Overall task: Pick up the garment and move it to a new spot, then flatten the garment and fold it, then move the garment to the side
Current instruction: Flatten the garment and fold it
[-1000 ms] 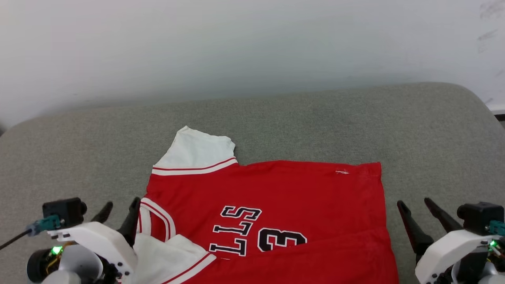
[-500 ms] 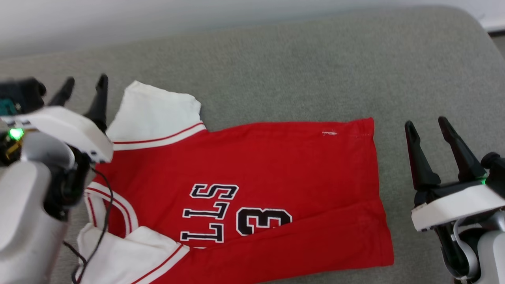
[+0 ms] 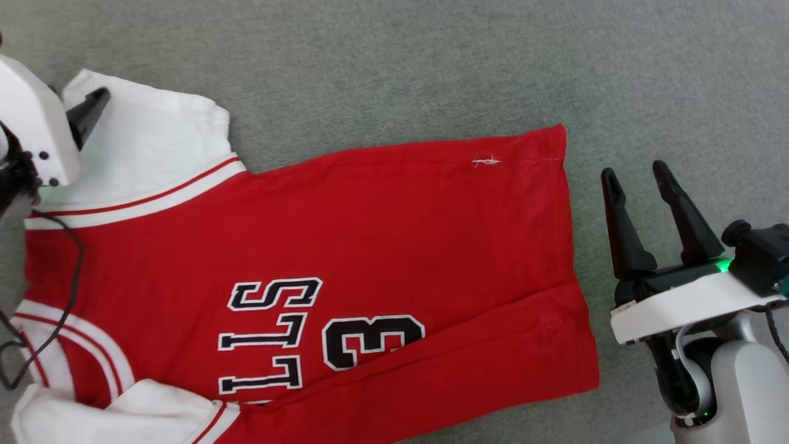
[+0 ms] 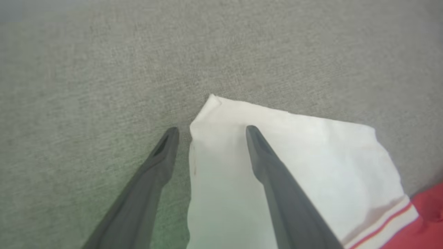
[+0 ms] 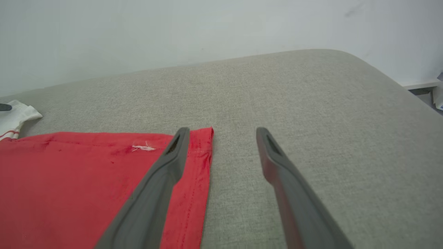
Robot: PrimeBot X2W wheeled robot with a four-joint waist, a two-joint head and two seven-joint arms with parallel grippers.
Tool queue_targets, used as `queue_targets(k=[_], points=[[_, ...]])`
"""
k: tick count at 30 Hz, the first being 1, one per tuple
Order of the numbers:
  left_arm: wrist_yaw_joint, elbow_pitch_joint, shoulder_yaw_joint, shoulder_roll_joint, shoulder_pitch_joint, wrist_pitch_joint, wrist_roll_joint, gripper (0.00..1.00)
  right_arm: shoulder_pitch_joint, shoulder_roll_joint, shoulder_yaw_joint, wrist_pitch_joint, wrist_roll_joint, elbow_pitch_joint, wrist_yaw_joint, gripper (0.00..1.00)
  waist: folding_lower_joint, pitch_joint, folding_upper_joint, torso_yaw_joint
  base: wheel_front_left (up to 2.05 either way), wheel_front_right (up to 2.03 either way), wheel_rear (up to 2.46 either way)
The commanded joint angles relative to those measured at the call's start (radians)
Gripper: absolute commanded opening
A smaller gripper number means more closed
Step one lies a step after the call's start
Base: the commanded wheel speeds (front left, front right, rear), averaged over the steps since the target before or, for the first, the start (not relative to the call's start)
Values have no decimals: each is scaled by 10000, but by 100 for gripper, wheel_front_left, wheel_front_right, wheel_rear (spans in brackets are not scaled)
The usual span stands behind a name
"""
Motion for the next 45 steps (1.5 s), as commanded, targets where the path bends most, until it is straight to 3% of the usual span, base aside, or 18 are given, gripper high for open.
queue_targets(k=[1,7,8,9,10,19,30,38,39,41,45], points=[[-26,51,-101,231,-127,539,-89,100,-231,92,56,-101,89,79,-4,100,-2,290,0,-290,0,0,0],[180,120,-469,594,238,2538,-592,100,-325,153,122,-148,318,460,-4,100,-2,472,0,-465,0,0,0],[225,67,-516,579,285,2658,-607,54,-361,149,120,-145,367,511,-4,100,-2,496,0,-479,0,0,0],[273,14,-573,549,335,2714,-596,24,-394,127,140,-117,458,571,-4,100,-2,515,0,-485,0,0,0],[301,-11,-599,482,401,2740,-635,0,-421,96,180,-56,590,651,-4,100,-2,527,0,-486,0,0,0],[623,-221,-567,80,162,1995,-342,0,-1201,-608,315,827,2126,1328,-4,100,-2,380,0,-188,0,0,0],[474,-1040,-538,-576,-582,865,-53,0,-3048,-2179,1163,4350,3595,2739,-4,100,-2,215,0,1011,0,0,0],[287,-1553,-630,-904,-494,202,85,0,-3516,-2494,1365,7291,3717,3587,-4,100,-2,325,0,1677,0,0,0],[299,-1560,-618,-936,-440,115,78,0,-3511,-2467,1338,7596,3708,3678,-4,51,-2,323,0,1728,0,0,0],[276,-1543,-612,-977,-325,-20,46,0,-3465,-2379,1310,8095,3723,3735,-3,0,-2,292,0,1810,0,0,0],[231,-1447,-524,-1021,-121,-379,5,0,-3520,-2498,1027,8127,3428,3293,-3,0,-2,125,0,1930,0,0,0]])
